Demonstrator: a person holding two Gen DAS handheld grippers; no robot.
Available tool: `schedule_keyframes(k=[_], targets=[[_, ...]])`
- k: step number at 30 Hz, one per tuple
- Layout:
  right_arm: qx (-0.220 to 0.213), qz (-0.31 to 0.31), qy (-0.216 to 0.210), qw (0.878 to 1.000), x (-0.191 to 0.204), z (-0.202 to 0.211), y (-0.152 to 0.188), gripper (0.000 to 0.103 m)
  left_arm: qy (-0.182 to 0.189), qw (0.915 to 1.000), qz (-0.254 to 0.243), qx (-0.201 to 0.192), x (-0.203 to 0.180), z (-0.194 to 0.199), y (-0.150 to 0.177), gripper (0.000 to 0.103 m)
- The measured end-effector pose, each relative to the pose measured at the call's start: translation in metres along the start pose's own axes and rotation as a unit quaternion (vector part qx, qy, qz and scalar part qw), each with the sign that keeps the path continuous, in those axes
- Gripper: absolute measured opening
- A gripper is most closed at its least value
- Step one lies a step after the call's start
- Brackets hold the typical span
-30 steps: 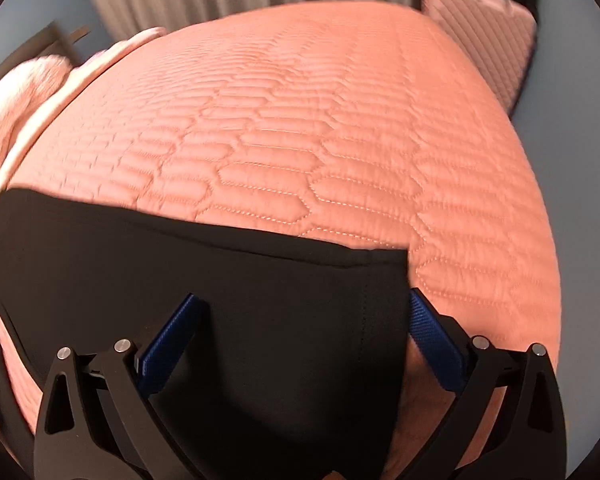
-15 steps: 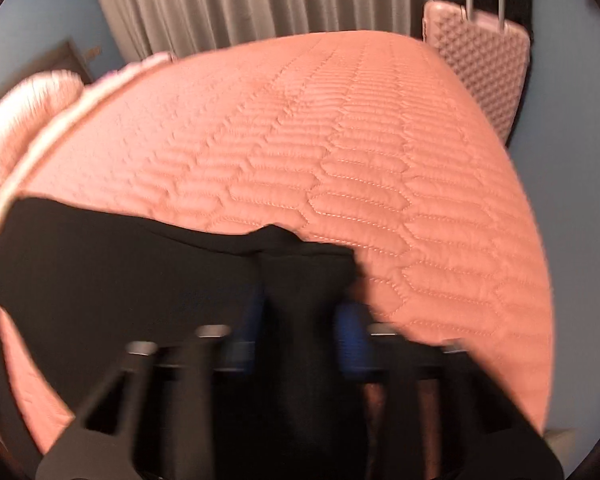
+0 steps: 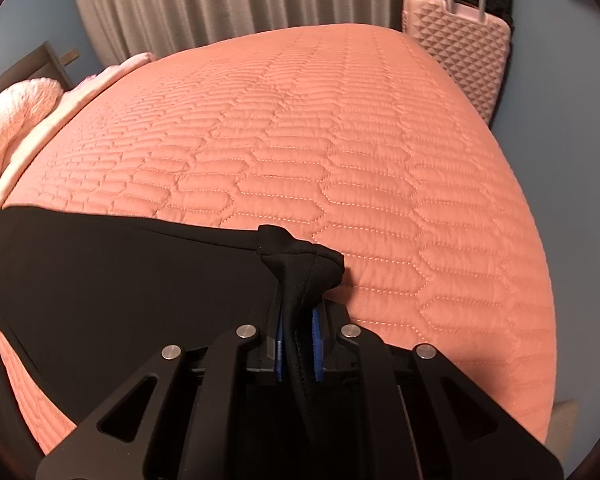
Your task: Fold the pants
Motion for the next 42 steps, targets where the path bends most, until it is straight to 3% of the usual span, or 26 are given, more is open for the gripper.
schedule_keyframes(k=[1,5,8,11,13,15,18,20,22,24,28,34,42], targets=[[0.000,-0.004,-0.001,1.000,0.000,0.000,0.000,0.009,-0.016,0.9998,0.007,0.012,0.023,-0.015,-0.010,0.098],[0.005,-0.017,-0.001,1.000,-0.001,-0.003,0.000,0.010,-0.020,0.9932,0.102,0.053,0.115,-0.078,-0.047,0.096],[0.007,-0.012,0.003,1.000,0.000,-0.005,0.000,0.010,-0.018,0.9891,0.143,0.029,0.149,-0.102,-0.070,0.096],[0.009,-0.008,0.005,1.000,0.001,-0.005,0.000,0.011,-0.023,0.9899,0.129,0.055,0.158,-0.129,-0.075,0.095],[0.009,-0.007,0.007,1.000,0.002,-0.006,0.000,0.011,-0.040,0.9917,0.089,0.084,0.152,-0.152,-0.074,0.092],[0.009,-0.003,0.009,1.000,0.002,-0.006,0.000,0.011,-0.030,0.9890,0.089,0.114,0.153,-0.169,-0.064,0.087],[0.008,0.000,0.012,1.000,0.003,-0.006,0.000,0.011,0.003,0.9851,0.110,0.132,0.158,-0.189,-0.058,0.065],[0.005,-0.003,0.013,1.000,0.003,-0.005,0.001,0.011,0.003,0.9878,0.102,0.118,0.154,-0.190,-0.060,0.051],[0.002,-0.007,0.014,1.000,0.003,-0.005,0.001,0.011,-0.003,0.9882,0.102,0.114,0.157,-0.189,-0.062,0.023],[-0.002,-0.017,0.014,1.000,0.002,-0.004,0.002,0.012,0.005,0.9886,0.110,0.103,0.158,-0.180,-0.063,0.002],[-0.005,-0.023,0.019,1.000,0.004,0.000,0.001,0.014,0.052,0.9904,0.124,0.033,0.162,-0.136,-0.070,0.002],[-0.027,-0.013,0.016,0.999,0.009,0.031,-0.004,0.013,0.103,0.9858,0.131,-0.018,0.141,-0.062,-0.071,0.002],[-0.112,0.004,-0.029,0.993,0.013,0.145,0.004,0.012,0.156,0.9788,0.110,-0.075,0.121,0.048,-0.041,0.002]])
Point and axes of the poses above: each gripper's, at about its wrist camera, not at the fingertips, and z roughly against the way its jaws point, x to its left, y to its underside, the point moved 4 cm from there along -z, roughly the way its jaws point, and after that the axes turned 9 degrees about y, right-handed, at the moved point
